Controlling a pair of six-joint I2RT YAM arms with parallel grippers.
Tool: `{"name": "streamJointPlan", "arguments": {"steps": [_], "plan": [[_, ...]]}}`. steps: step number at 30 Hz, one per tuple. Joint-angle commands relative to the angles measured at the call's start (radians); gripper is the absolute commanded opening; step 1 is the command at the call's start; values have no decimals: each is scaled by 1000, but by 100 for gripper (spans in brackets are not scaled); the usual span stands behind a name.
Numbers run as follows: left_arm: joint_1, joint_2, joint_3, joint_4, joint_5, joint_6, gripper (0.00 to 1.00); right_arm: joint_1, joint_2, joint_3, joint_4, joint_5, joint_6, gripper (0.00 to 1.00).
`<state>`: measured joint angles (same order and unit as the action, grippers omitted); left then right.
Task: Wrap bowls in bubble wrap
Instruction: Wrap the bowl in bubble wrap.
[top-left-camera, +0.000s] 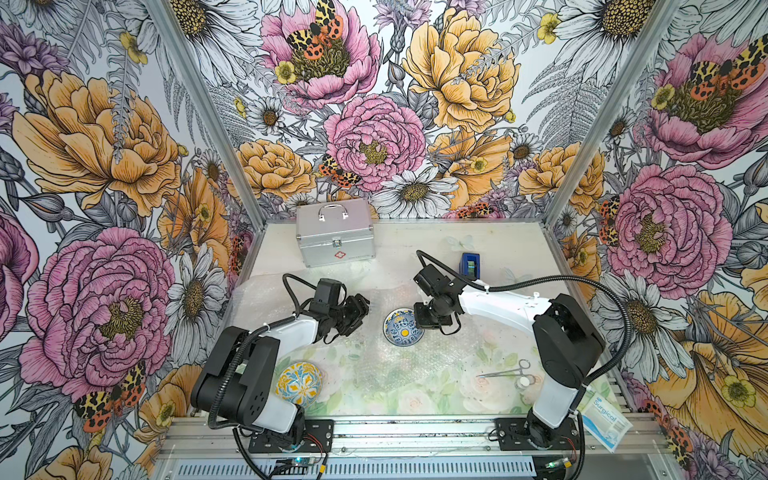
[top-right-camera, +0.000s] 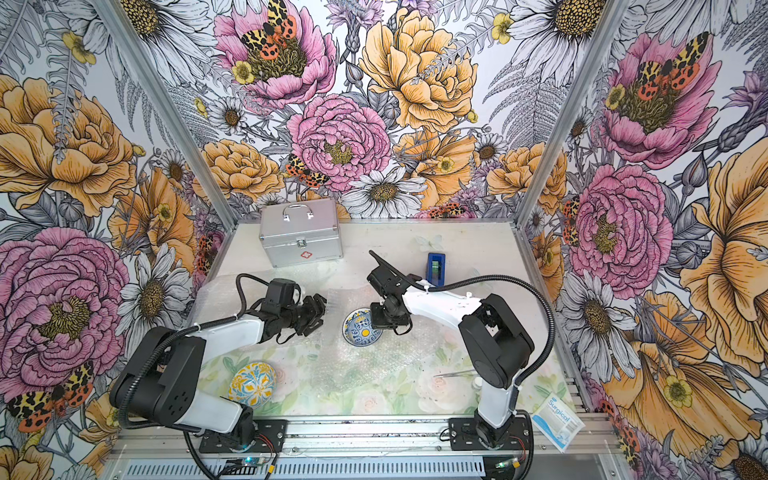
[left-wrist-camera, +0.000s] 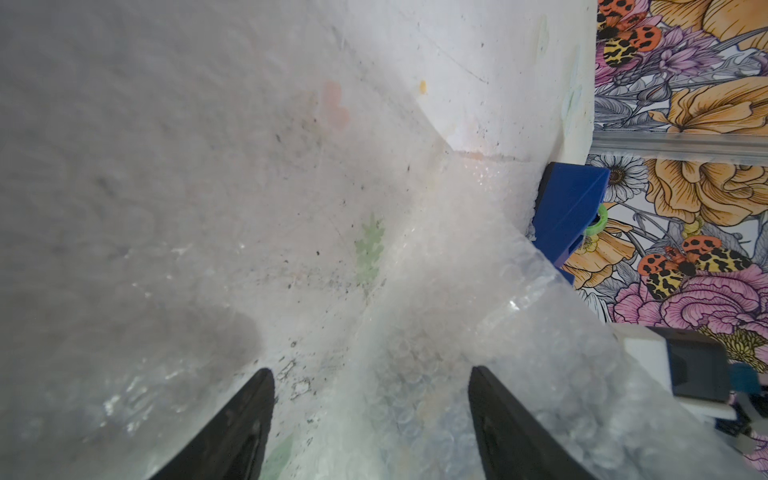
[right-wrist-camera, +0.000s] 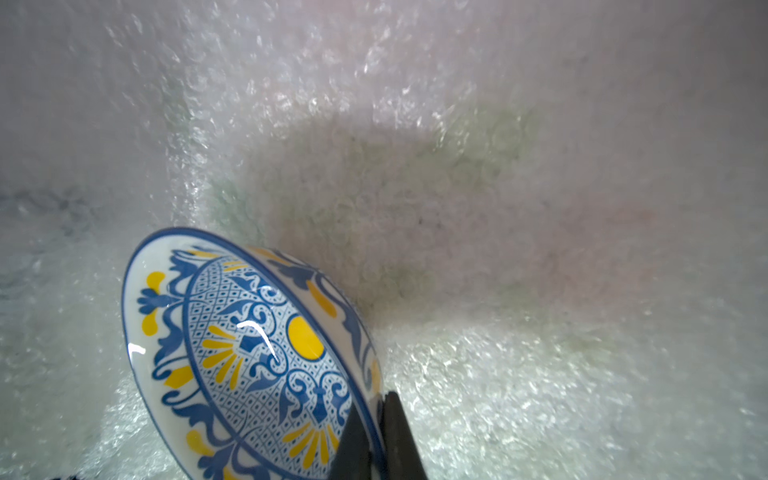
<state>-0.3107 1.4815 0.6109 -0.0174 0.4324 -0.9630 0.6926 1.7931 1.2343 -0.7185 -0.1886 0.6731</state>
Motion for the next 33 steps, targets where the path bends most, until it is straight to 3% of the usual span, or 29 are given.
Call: {"name": "streamJointPlan", "arguments": {"steps": [1, 3, 8, 10, 19, 28, 29, 33], "plan": [[-26, -8, -13, 19, 22, -3, 76, -8, 30, 31, 28, 32, 13, 8], [-50, -19, -10, 8, 17, 4, 76, -6, 22, 40, 27, 21, 13, 29], [-116, -47, 29, -71, -34, 56, 76, 2, -116, 25, 6, 108, 56, 49], [-143, -42, 53, -97, -50, 80, 76, 8, -173, 30, -12, 140, 80, 67], [-184, 0, 93, -112, -64, 95, 76, 81, -148, 122, -9, 93, 98, 74], [-186, -7, 99, -121, -66, 102, 76, 81, -71, 153, -9, 80, 97, 47], [-186, -6, 101, -121, -66, 102, 76, 82, -66, 153, -9, 78, 94, 41], [-183, -1, 107, -126, -65, 107, 76, 82, -75, 129, -10, 83, 94, 4]]}}
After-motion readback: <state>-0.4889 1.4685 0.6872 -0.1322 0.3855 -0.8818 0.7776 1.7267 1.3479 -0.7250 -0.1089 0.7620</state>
